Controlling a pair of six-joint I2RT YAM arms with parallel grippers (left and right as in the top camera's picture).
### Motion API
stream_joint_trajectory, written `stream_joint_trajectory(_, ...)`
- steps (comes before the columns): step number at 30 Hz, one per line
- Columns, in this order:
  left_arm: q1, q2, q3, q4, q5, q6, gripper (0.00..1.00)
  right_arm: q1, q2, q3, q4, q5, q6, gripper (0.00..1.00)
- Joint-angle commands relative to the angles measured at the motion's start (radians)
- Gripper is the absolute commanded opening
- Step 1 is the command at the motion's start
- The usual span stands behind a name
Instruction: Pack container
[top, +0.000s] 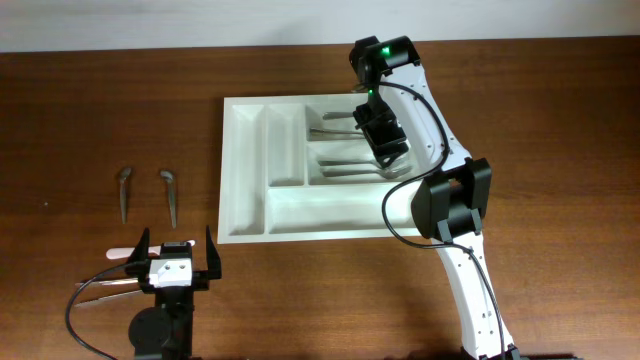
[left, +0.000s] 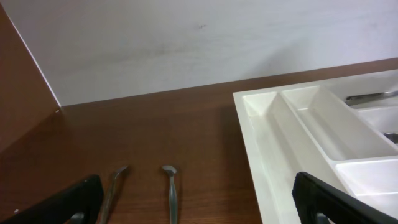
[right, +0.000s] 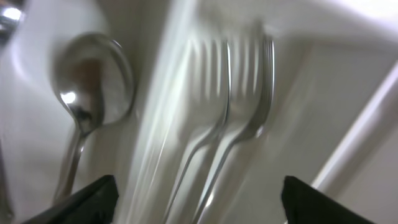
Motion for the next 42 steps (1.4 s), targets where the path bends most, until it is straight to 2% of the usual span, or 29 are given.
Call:
stream_joint_trajectory(1, 0.006, -0.009, -0.007, 0.002, -0.011, -0.009, 0.99, -0.013, -0.045, -0.005, -0.005, 0.124, -0.143, 0.89)
stream_joint_trajectory(8, 0.006, -0.009, -0.007, 0.003, -0.011, -0.009, 0.99, -0.101, -0.079, 0.088, -0.005, 0.179, -0.394, 1.00)
stream_joint_trajectory(17, 0.006, -0.009, -0.007, 0.003, -0.011, -0.009, 0.99, -0.230, -0.156, 0.340, -0.005, 0.167, -0.959, 0.99)
stream_joint_trajectory(22, 0.006, -0.009, -0.007, 0.003, -0.011, -0.009, 0.99, -0.248, -0.234, 0.399, -0.005, 0.168, -1.170, 0.99)
stream_joint_trajectory(35, 0.006, -0.009, -0.007, 0.002, -0.011, -0.009, 0.99, -0.250, -0.539, 0.370, -0.005, 0.171, -1.461, 0.99)
stream_joint_trajectory(38, 0.006, -0.009, -0.007, 0.003, -0.011, -0.009, 0.99, -0.254, -0.639, 0.268, -0.005, 0.171, -1.476, 0.99)
stream_joint_trajectory(42, 0.006, -0.009, -0.007, 0.002, -0.011, -0.009, 0.99, -0.256, -0.800, 0.032, -0.005, 0.172, -1.495, 0.99)
